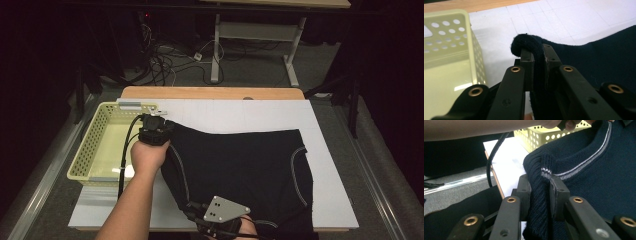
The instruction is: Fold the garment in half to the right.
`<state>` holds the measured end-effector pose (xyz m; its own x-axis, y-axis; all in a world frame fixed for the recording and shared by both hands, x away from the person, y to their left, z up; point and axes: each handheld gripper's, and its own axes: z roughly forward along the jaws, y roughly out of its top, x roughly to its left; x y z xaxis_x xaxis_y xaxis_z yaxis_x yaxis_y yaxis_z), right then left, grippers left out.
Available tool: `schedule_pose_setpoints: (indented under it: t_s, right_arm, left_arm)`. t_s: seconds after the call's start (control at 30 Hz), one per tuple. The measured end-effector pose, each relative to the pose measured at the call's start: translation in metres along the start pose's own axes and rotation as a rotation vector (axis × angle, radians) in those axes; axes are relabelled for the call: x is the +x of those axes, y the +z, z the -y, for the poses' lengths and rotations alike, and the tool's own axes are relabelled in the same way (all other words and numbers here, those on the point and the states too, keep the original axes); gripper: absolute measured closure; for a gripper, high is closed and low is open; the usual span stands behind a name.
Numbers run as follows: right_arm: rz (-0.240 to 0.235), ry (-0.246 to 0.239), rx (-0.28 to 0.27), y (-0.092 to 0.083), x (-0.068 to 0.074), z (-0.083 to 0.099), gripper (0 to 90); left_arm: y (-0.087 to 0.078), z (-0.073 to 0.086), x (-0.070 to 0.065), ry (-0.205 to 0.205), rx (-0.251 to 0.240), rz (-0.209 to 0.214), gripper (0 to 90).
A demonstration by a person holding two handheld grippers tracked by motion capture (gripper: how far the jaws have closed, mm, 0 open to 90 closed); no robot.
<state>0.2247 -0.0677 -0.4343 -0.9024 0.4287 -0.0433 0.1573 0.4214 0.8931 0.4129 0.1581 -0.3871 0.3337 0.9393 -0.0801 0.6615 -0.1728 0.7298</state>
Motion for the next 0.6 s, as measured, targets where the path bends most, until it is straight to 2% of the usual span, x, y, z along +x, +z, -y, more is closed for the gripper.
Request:
schedule_pose_setpoints:
  t_s: [0.1,0.23,0.4,0.6]
  right_arm:
    - [0.002,0.015,-0.009,-0.004,-0.002,0.001,74.1]
    - [0.037,0.024,-0.017,-0.017,-0.009,0.006,74.2]
    - [0.091,0.049,-0.018,-0.033,-0.017,0.016,74.2]
    - [0.163,0.084,-0.012,-0.055,-0.028,0.033,74.1]
  left_arm:
    - [0.001,-0.001,-0.002,0.002,-0.001,0.008,79.8]
    - [0.008,-0.004,-0.009,0.002,-0.003,0.039,79.6]
    - [0.020,-0.011,-0.025,0.026,0.003,0.064,79.4]
    - [0.036,-0.023,-0.051,0.064,0.005,0.104,79.2]
